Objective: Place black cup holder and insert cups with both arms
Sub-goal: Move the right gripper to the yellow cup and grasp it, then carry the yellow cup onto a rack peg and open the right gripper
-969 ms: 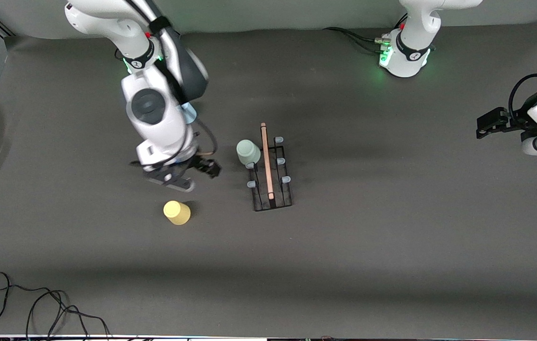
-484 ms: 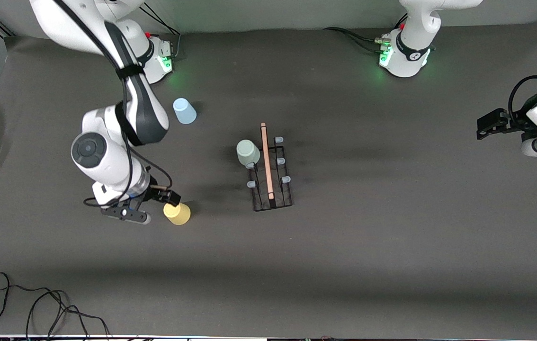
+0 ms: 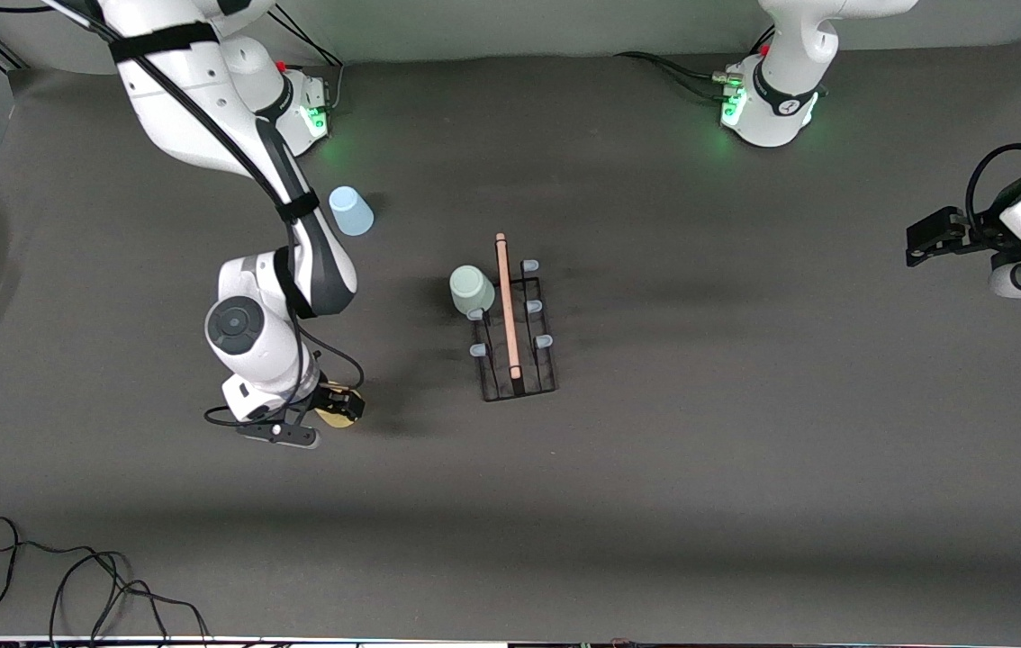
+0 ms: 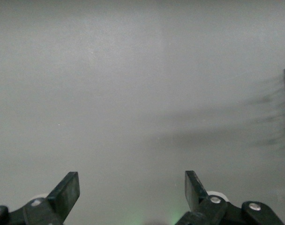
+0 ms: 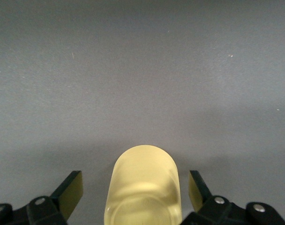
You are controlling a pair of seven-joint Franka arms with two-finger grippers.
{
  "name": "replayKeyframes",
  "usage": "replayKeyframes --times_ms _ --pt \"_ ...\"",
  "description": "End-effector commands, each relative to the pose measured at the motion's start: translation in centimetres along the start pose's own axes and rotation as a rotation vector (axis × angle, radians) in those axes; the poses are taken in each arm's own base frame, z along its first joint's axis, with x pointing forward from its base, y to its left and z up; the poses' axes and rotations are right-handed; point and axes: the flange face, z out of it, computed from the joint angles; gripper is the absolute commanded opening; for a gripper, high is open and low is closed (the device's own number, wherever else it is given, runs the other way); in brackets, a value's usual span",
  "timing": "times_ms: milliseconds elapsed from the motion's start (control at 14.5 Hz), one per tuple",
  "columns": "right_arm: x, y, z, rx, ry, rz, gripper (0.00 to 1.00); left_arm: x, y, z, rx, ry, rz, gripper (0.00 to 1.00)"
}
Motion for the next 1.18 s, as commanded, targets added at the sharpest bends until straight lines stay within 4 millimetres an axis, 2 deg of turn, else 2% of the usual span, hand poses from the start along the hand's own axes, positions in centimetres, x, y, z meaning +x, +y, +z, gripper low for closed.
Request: replayKeyframes --times_ms 0,277,415,692,830,899,1038,1107 --pt "0.3 -0.1 0.1 0.018 0.008 -0.018 1.0 -0.3 0.5 -0.4 0.02 0.011 -0.003 1.0" --pt "-0.9 -0.3 0.9 0.055 -0.098 -0.011 1.0 -0.4 0.5 -0.4 0.02 0.009 -0.001 1.0" --pt "-1.4 -0.4 0.4 0.073 -0.126 -0.007 1.0 -0.3 0.4 -0.4 0.02 0.012 -0.003 1.0" --pt "-1.4 -0.2 0.2 0.074 -0.126 -0.006 0.99 -0.2 0.4 -0.4 0.02 0.017 -0.004 1.0" --pt "-1.3 -0.2 -0.2 0.078 -0.123 -0.006 0.76 -0.1 0.4 -0.2 0.021 0.015 -0.003 1.0" --pt "-1.3 -0.3 -0.7 0.082 -0.117 -0.003 0.54 0.0 0.4 -0.4 0.021 0.018 -0.003 1.0" --pt "-0.8 -0.4 -2.8 0.104 -0.098 0.006 0.21 -0.1 0.6 -0.5 0.021 0.022 0.002 1.0" --pt "-0.7 -0.4 -4.1 0.112 -0.106 0.007 0.13 0.0 0.6 -0.4 0.021 0.02 0.002 1.0"
